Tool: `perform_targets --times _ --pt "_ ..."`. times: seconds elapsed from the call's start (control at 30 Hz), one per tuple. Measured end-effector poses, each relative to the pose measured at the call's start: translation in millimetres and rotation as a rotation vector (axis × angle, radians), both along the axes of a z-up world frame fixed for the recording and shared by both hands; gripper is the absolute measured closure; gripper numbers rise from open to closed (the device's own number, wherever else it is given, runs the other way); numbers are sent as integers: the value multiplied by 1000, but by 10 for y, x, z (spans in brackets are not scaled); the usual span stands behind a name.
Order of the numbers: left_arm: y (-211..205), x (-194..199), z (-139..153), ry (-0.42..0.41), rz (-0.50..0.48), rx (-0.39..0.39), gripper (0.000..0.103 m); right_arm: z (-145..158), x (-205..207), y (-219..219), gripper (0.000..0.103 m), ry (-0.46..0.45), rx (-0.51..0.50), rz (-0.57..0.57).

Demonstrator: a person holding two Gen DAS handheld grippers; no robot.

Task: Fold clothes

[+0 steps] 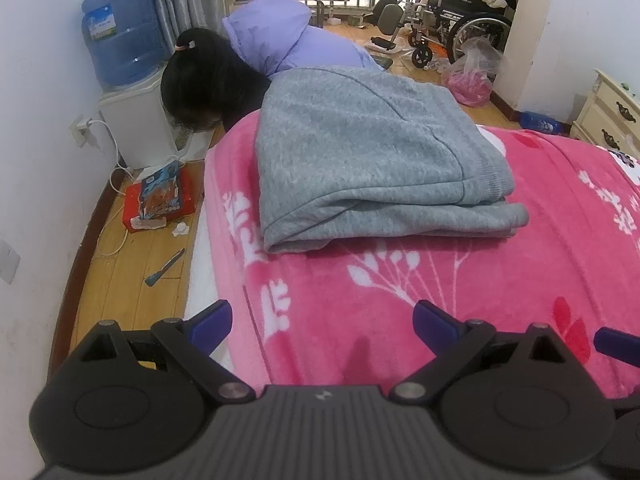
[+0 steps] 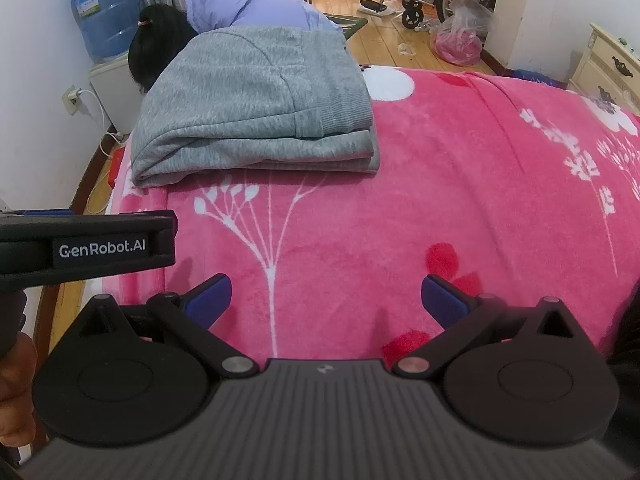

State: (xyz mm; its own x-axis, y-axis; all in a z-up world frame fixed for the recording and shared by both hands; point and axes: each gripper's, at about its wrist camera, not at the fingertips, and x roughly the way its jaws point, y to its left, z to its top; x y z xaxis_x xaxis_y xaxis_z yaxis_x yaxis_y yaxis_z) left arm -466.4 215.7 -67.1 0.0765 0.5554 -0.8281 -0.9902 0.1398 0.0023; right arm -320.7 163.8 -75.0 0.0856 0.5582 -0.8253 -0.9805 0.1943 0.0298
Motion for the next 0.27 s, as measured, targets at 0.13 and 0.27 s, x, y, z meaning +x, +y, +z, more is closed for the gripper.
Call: perform_targets --times 0.13,0.27 --pt "11 -6 9 -1 7 3 5 -3 -4 1 1 -2 -4 0" --pt "18 -10 16 1 11 9 5 -5 -11 0 1 -3 -4 2"
